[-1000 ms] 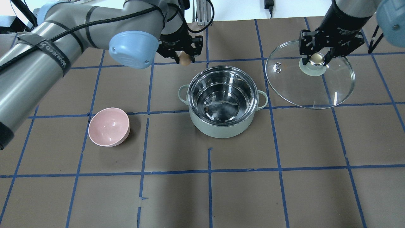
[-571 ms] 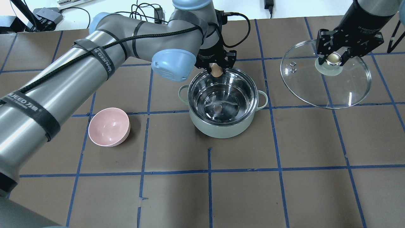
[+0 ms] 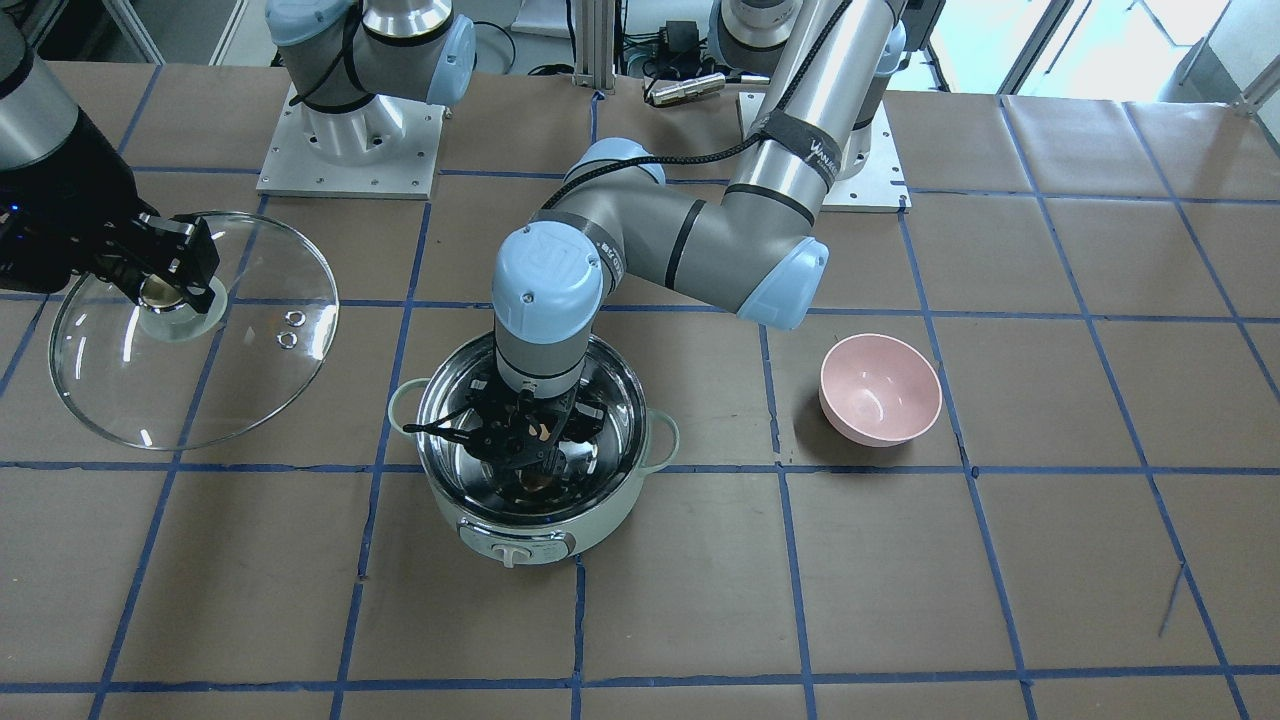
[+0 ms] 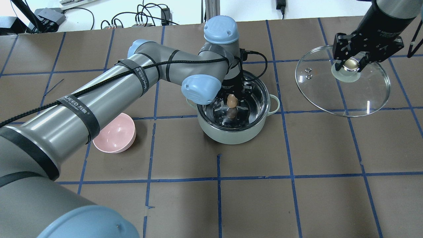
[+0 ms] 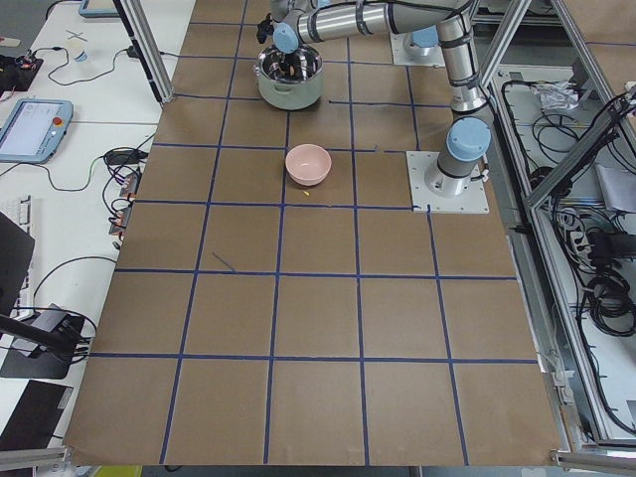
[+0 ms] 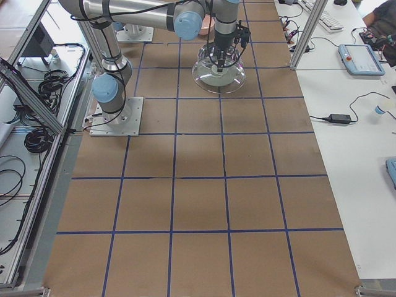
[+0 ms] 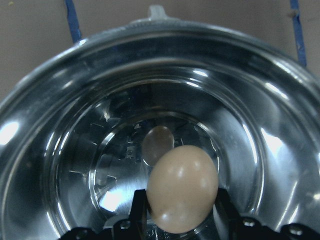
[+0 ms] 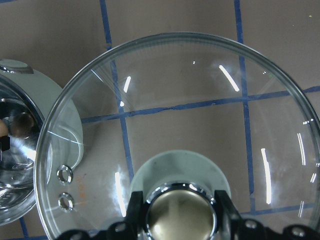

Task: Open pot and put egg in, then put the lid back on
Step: 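Lower the egg into the pot and open the left gripper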

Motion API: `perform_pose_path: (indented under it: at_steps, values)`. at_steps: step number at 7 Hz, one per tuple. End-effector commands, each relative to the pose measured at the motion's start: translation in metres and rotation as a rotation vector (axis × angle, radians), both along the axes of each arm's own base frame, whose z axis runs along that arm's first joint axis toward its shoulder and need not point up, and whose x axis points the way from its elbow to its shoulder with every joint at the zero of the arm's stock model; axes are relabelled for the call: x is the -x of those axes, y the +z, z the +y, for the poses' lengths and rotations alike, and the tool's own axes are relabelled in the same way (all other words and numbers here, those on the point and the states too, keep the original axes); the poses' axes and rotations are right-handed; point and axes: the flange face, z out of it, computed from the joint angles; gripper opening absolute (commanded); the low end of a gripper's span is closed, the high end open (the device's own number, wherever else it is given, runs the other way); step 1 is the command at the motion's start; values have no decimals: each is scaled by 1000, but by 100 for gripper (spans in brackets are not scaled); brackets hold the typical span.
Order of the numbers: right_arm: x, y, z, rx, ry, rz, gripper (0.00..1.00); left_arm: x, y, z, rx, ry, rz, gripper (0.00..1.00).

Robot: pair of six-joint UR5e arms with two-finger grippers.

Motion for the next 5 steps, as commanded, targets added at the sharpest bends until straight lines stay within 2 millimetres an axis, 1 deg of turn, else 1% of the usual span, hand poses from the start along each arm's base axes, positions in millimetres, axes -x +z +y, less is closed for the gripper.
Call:
perform_pose_path:
  at_steps: [1,2,3,4,5]
  values:
    - [4,-5,1,-12,-7,-4,16,0,-10,1,-13,-1,-11,18]
    - [3,-4,3,-9,-5,-3,16,0,-10,2,-14,2,-13,37]
    - [1,-2,4,1,22,-11,14,0,10,3,11,8,0,99]
    - [1,-1,4,1,24,-11,14,-6,47,9,46,7,13,100]
    - [-1,-1,4,1,21,-12,14,-28,101,21,36,22,8,100]
